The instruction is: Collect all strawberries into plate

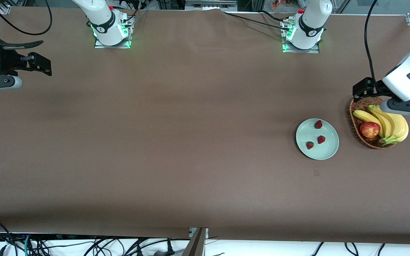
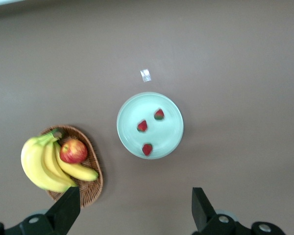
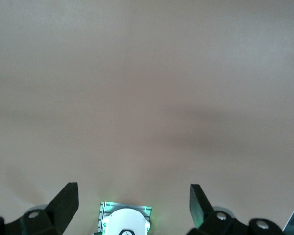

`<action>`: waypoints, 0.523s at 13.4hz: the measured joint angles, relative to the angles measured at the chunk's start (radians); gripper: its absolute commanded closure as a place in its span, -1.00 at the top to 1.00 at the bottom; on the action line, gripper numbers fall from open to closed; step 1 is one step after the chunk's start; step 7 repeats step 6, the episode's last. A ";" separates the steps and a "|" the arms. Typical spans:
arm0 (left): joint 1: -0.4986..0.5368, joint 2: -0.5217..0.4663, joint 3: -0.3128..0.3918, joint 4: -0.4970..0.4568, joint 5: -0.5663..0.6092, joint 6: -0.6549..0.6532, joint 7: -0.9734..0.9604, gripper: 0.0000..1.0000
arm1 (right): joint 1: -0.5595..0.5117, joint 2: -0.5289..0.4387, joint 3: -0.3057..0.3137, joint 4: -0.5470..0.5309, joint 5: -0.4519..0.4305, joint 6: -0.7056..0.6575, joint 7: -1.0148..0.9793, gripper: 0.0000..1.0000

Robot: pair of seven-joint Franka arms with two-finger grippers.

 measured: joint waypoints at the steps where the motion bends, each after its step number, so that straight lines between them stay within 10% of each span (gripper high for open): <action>1: -0.012 -0.052 0.021 -0.075 -0.005 0.045 0.000 1.00 | 0.000 0.000 0.000 0.000 0.000 0.003 0.000 1.00; 7: -0.037 -0.127 0.027 -0.181 -0.006 0.036 0.000 1.00 | -0.001 0.000 -0.005 0.000 0.000 0.007 0.000 1.00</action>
